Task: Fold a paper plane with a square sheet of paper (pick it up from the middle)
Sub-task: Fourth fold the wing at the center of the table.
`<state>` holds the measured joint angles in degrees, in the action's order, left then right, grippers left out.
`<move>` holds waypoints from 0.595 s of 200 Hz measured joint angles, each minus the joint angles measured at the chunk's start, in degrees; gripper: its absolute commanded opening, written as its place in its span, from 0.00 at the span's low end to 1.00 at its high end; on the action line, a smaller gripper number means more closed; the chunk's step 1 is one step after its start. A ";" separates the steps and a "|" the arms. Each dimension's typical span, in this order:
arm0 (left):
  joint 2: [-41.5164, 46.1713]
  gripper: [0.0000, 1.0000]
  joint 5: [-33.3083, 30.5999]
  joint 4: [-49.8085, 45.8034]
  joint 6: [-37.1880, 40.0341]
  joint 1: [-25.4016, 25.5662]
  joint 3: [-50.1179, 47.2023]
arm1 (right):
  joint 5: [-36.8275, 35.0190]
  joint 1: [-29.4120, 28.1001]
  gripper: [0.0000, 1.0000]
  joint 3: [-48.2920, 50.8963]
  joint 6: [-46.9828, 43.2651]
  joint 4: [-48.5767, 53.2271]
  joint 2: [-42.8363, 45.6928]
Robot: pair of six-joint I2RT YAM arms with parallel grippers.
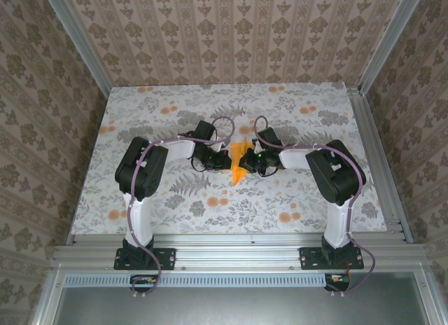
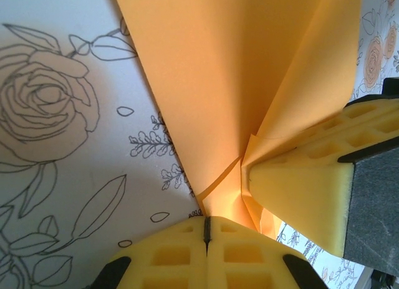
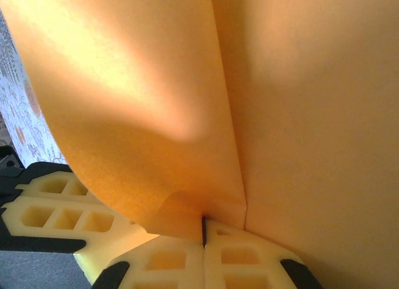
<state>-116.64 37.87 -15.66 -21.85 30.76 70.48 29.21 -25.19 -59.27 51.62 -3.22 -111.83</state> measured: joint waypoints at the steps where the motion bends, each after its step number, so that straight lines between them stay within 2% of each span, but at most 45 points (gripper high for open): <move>1: 0.00 0.02 0.00 -0.02 0.00 0.00 0.02 | 0.00 0.00 0.05 0.00 0.02 0.02 0.00; 119: -1.11 0.00 0.07 -2.38 0.70 0.00 1.86 | 0.00 -0.37 0.05 -0.76 0.02 0.00 0.02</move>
<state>-117.75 37.93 -18.04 -21.15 30.76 72.34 29.21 -25.56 -60.03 51.64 -3.22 -111.81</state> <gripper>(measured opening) 0.049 0.068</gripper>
